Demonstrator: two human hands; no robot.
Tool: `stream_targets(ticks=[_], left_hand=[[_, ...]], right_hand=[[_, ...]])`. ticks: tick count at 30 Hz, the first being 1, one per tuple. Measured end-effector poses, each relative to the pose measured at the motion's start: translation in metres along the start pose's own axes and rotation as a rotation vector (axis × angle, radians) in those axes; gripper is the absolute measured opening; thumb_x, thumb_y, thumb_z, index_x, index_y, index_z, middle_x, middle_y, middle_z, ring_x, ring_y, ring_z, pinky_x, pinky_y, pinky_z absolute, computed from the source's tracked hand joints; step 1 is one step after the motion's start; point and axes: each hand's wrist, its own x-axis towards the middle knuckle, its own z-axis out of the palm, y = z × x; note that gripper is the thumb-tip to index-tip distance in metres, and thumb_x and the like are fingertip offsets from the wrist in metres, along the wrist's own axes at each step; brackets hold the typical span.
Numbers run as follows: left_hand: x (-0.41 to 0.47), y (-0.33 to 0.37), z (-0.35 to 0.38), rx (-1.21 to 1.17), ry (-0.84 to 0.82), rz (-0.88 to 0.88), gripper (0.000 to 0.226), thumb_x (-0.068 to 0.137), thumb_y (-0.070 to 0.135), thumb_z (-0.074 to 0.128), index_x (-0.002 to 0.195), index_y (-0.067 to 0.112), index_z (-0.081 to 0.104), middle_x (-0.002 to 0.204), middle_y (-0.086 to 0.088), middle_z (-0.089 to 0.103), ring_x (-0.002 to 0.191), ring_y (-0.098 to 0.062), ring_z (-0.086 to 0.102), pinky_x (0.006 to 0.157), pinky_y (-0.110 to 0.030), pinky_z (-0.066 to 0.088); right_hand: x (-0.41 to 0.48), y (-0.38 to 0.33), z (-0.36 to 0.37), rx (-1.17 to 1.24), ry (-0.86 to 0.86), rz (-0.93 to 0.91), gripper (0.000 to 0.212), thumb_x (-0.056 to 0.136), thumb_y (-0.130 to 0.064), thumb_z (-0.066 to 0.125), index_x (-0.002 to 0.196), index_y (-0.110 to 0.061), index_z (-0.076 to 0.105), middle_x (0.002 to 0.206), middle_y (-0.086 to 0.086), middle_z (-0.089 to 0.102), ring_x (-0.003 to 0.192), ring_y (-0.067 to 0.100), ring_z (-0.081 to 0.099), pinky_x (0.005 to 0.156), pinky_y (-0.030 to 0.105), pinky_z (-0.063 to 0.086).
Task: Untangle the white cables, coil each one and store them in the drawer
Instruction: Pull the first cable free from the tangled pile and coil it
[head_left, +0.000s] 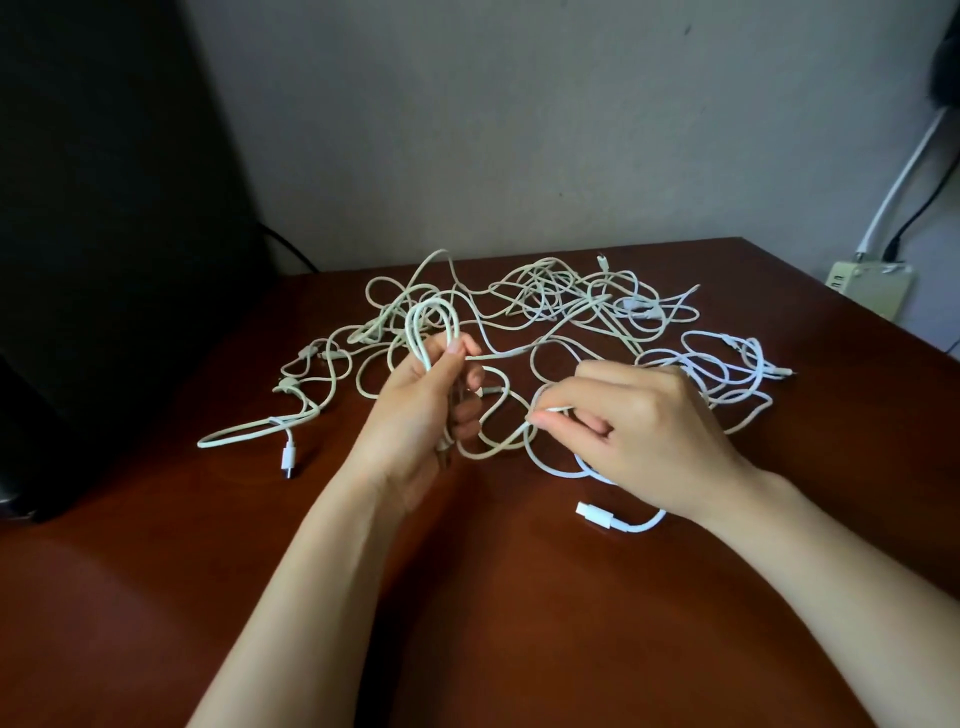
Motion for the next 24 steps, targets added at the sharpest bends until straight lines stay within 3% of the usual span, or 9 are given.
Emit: stream_targets(ticks=[7,13,19,21,24], left_hand=[[-0.003,0.001,0.002,0.001,-0.035,-0.08,0.018,0.097,0.031,0.048,0.09,0.014,0.048,0.064,0.003,0.043,0.043,-0.004,0.032,0.04,-0.014,0.02],[-0.006,-0.002,0.006,0.106,-0.137,-0.09,0.028,0.098,0.037,0.041,0.098,0.013,0.055,0.058,0.004,0.038,0.045,-0.007,0.031,0.043,-0.018,0.023],[-0.009,-0.002,0.012,0.221,-0.172,-0.095,0.038,0.101,0.041,0.035,0.104,0.009,0.054,0.076,-0.009,0.014,0.051,-0.01,0.024,0.046,-0.019,0.024],[-0.011,-0.001,0.015,0.178,-0.184,-0.113,0.035,0.102,0.037,0.033,0.095,0.011,0.055,0.071,-0.005,0.018,0.049,-0.009,0.025,0.044,-0.018,0.024],[-0.013,0.0,0.019,0.075,-0.232,-0.143,0.036,0.103,0.033,0.032,0.088,0.012,0.058,0.064,-0.002,0.031,0.048,-0.009,0.032,0.041,-0.016,0.035]], right_hand=[[0.004,-0.001,-0.005,-0.034,0.095,0.022,0.02,0.088,-0.025,0.065,0.075,-0.011,0.073,0.068,-0.014,0.029,0.052,0.005,0.028,0.049,0.016,0.031],[0.004,-0.002,-0.007,0.028,0.092,0.038,0.024,0.091,-0.025,0.061,0.075,-0.009,0.071,0.063,-0.012,0.03,0.049,0.01,0.031,0.051,0.017,0.028],[0.005,-0.008,-0.006,0.211,0.094,0.113,0.023,0.09,-0.021,0.059,0.077,-0.004,0.069,0.072,-0.032,0.038,0.057,-0.011,0.04,0.06,0.004,0.027],[0.005,-0.008,-0.006,0.228,0.114,0.133,0.02,0.089,-0.018,0.059,0.078,-0.004,0.069,0.073,-0.031,0.042,0.061,-0.015,0.043,0.061,0.002,0.029],[0.006,-0.005,-0.009,0.242,0.143,0.196,0.022,0.091,-0.019,0.056,0.079,-0.005,0.069,0.069,-0.02,0.05,0.059,-0.007,0.044,0.059,0.005,0.03]])
